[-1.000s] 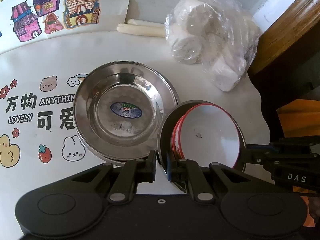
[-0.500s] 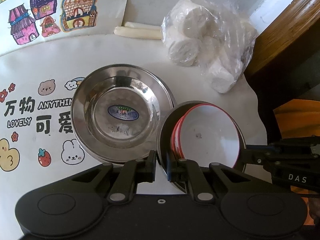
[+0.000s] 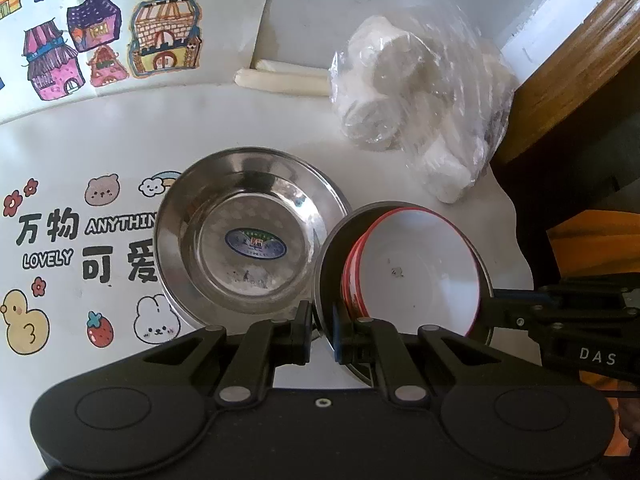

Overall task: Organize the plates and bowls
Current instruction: 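Carry the nested bowls with both tools over the steel plate stack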

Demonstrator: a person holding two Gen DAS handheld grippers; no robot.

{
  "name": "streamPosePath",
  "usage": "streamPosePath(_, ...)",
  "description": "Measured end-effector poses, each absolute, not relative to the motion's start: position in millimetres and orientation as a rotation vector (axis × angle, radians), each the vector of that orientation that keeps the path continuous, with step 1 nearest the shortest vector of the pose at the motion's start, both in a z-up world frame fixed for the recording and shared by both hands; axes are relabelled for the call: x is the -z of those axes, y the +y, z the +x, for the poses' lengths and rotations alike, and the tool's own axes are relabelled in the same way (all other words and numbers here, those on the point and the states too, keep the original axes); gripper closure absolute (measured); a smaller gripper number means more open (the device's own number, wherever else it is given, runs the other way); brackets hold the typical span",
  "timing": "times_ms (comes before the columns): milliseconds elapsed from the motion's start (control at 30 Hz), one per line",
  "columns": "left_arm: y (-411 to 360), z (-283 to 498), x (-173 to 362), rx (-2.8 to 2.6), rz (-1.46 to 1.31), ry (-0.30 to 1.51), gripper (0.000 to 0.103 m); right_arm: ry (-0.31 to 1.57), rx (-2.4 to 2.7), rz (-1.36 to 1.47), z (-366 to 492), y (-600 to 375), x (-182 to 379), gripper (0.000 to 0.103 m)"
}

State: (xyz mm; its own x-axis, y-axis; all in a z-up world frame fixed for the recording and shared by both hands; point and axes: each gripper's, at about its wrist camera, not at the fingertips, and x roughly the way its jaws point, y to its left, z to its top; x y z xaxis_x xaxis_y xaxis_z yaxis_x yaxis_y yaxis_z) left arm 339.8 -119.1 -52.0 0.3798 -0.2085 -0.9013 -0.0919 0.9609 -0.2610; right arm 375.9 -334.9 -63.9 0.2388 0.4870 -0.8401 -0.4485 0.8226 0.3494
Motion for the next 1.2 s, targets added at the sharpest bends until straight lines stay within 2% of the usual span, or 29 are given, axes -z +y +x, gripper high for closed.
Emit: streamPosePath(1200, -45, 362, 53, -0.066, -0.324, 1.161, 0.094, 1.154, -0.747, -0.003, 422, -253, 71, 0.087)
